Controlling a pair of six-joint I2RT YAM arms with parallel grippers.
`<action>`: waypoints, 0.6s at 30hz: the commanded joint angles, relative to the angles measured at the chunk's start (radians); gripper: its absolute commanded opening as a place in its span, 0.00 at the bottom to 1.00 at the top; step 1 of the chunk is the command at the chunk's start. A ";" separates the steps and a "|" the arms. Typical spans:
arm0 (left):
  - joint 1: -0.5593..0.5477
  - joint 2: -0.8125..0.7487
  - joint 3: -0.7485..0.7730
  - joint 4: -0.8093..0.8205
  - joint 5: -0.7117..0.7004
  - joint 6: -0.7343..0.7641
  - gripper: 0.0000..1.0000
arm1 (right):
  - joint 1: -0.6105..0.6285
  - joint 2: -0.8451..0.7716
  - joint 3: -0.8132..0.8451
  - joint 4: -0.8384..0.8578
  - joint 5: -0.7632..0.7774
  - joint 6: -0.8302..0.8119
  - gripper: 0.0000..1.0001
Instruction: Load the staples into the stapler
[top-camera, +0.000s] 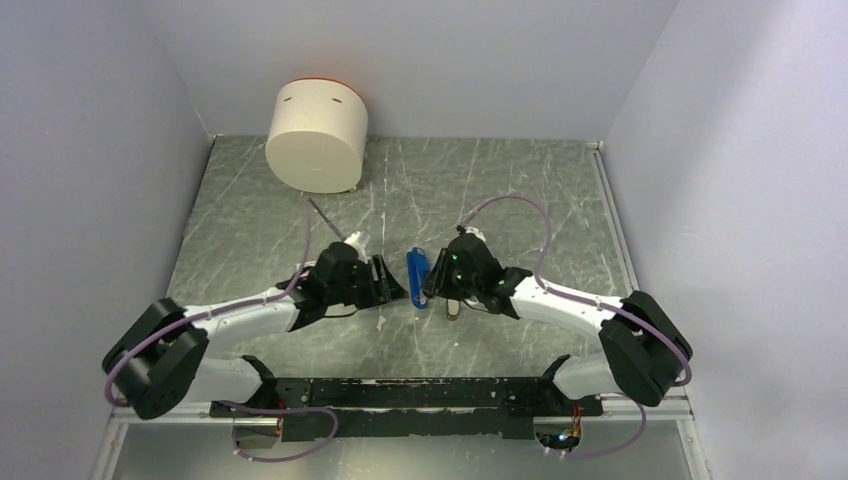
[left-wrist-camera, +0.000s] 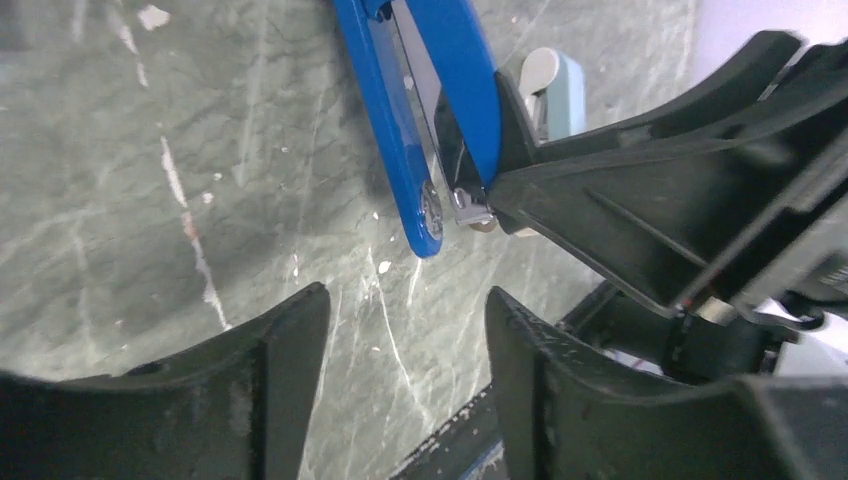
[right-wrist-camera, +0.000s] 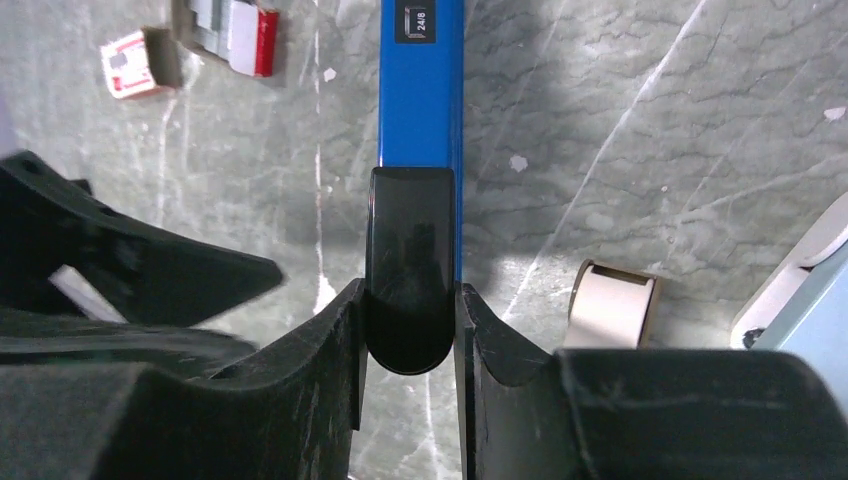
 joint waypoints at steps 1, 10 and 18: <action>-0.110 0.089 0.048 0.092 -0.216 -0.078 0.58 | -0.016 -0.067 -0.029 0.148 -0.014 0.120 0.17; -0.160 0.166 0.023 0.239 -0.207 -0.089 0.56 | -0.021 -0.076 -0.050 0.160 -0.050 0.135 0.17; -0.164 0.211 0.017 0.281 -0.212 -0.064 0.37 | -0.022 -0.081 -0.056 0.164 -0.067 0.146 0.17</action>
